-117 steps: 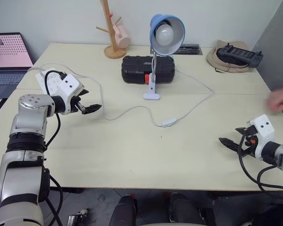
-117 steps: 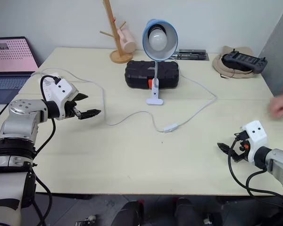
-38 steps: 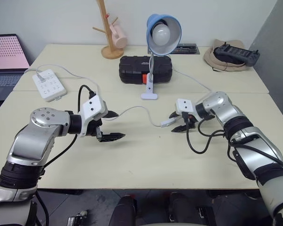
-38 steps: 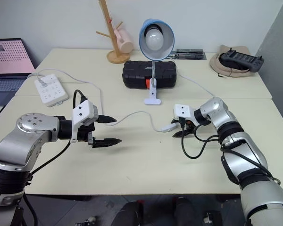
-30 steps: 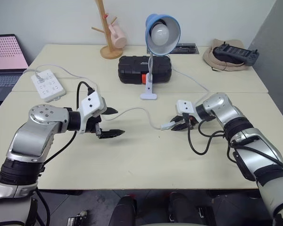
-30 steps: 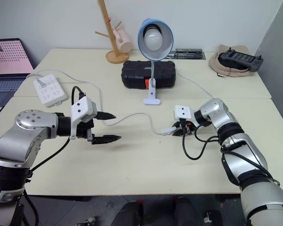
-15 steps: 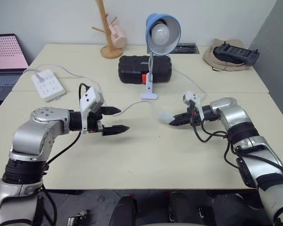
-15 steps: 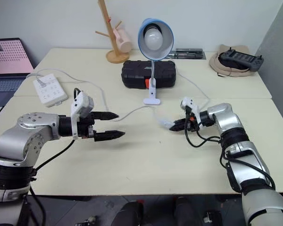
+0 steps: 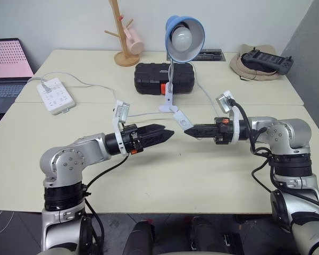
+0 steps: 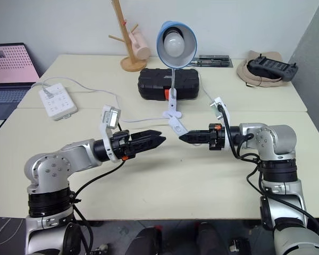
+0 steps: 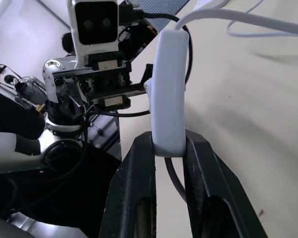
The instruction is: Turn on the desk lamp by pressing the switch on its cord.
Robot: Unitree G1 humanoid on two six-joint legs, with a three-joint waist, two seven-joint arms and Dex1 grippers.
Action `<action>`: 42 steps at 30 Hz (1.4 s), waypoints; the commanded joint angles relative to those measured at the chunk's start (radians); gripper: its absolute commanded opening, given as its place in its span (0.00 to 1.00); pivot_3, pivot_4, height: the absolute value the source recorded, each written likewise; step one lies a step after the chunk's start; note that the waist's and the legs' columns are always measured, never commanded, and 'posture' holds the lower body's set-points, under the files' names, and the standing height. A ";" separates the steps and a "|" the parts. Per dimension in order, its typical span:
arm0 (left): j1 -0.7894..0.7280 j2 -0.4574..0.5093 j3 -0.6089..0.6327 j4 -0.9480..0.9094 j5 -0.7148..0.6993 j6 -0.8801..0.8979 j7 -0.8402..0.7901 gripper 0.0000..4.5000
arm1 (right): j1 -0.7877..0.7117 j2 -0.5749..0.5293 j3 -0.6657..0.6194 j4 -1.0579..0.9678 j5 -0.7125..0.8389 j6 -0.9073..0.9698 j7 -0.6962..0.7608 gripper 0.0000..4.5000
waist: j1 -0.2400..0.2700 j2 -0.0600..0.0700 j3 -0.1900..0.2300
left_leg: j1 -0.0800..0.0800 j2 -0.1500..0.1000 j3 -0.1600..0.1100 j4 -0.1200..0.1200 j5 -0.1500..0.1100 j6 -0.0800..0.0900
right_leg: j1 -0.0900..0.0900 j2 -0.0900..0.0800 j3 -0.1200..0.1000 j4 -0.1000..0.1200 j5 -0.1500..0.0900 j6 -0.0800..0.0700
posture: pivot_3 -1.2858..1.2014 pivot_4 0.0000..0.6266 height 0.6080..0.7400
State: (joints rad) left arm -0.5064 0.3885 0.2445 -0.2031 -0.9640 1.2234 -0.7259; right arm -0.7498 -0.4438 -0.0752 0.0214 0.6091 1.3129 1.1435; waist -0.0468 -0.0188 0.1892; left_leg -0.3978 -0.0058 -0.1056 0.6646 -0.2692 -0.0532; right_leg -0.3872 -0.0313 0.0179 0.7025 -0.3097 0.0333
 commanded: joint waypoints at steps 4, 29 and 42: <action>-0.031 -0.081 0.039 0.021 -0.130 0.020 0.086 1.00 | 0.026 -0.028 -0.030 -0.104 0.117 0.060 -0.056 0.09 | 0.002 0.000 0.000 | 0.000 0.000 0.000 0.000 0.000 0.000 | 0.000 0.000 0.000 0.000 0.000 0.000 | 0.52 0.24 1.00; -0.010 -0.061 -0.050 0.031 -0.167 -0.021 0.074 0.23 | 0.017 -0.039 -0.024 -0.145 0.295 0.088 -0.177 0.09 | 0.005 0.000 0.000 | 0.000 -0.001 0.000 -0.001 0.000 0.000 | 0.000 0.001 0.000 -0.002 0.000 0.000 | 0.52 0.24 1.00; 0.004 -0.043 -0.080 0.005 -0.131 -0.087 0.042 0.28 | 0.034 -0.047 -0.020 -0.152 0.323 0.078 -0.200 0.09 | 0.006 0.000 0.000 | -0.001 -0.001 0.001 -0.001 0.000 0.000 | 0.000 0.002 0.000 -0.003 0.000 0.000 | 0.52 0.24 1.00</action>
State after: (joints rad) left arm -0.5020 0.3329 0.1709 -0.1620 -1.1079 1.1686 -0.6724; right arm -0.7104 -0.4908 -0.0973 -0.0856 0.8890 1.3949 0.9381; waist -0.0405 -0.0188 0.1892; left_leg -0.3984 -0.0064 -0.1050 0.6636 -0.2692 -0.0531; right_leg -0.3868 -0.0297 0.0178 0.6991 -0.3097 0.0333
